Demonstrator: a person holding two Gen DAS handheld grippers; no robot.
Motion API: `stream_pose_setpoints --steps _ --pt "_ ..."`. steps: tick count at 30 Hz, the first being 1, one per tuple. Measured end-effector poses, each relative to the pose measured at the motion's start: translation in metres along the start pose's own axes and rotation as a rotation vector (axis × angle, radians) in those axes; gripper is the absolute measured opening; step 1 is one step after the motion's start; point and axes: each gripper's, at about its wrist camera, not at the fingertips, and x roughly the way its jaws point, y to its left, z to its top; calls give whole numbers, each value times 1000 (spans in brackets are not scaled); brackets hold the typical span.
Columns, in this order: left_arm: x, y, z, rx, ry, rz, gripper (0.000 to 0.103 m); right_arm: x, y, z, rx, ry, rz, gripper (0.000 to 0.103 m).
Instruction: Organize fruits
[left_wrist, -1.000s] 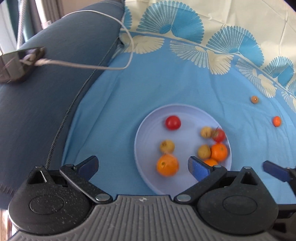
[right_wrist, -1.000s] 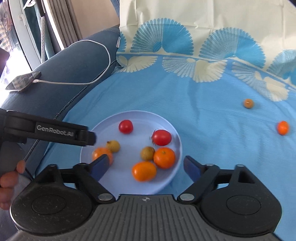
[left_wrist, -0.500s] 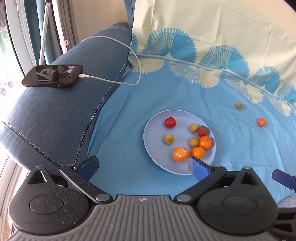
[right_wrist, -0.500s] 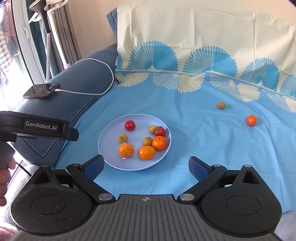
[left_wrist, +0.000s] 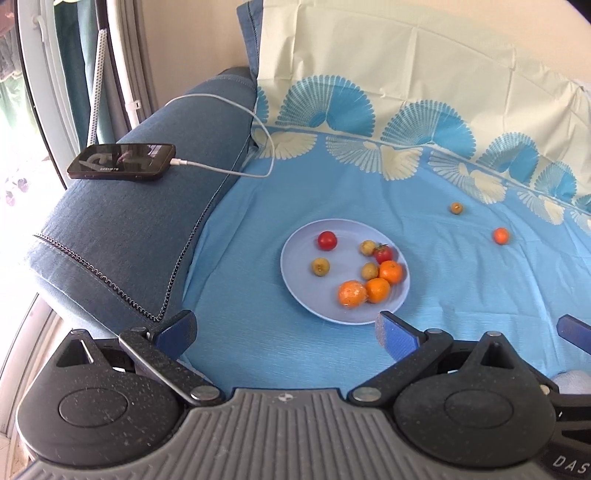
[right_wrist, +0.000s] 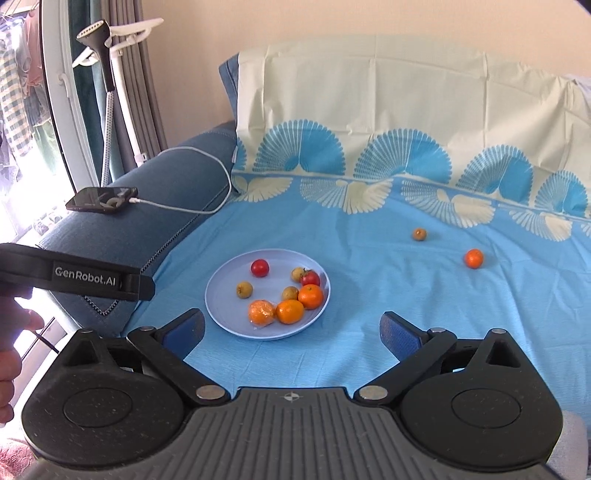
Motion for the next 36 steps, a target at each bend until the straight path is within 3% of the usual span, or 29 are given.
stream_pose_setpoints --steps 10,20,36 --pt "-29 -11 -6 8 -80 6 103 -27 -3 -5 3 -58 -6 102" --pt "-34 -3 -7 -4 -38 -3 103 -39 0 -6 -7 -92 -1 102" --pt "-44 -2 -8 -13 -37 8 103 -48 5 -7 -27 -112 4 102"
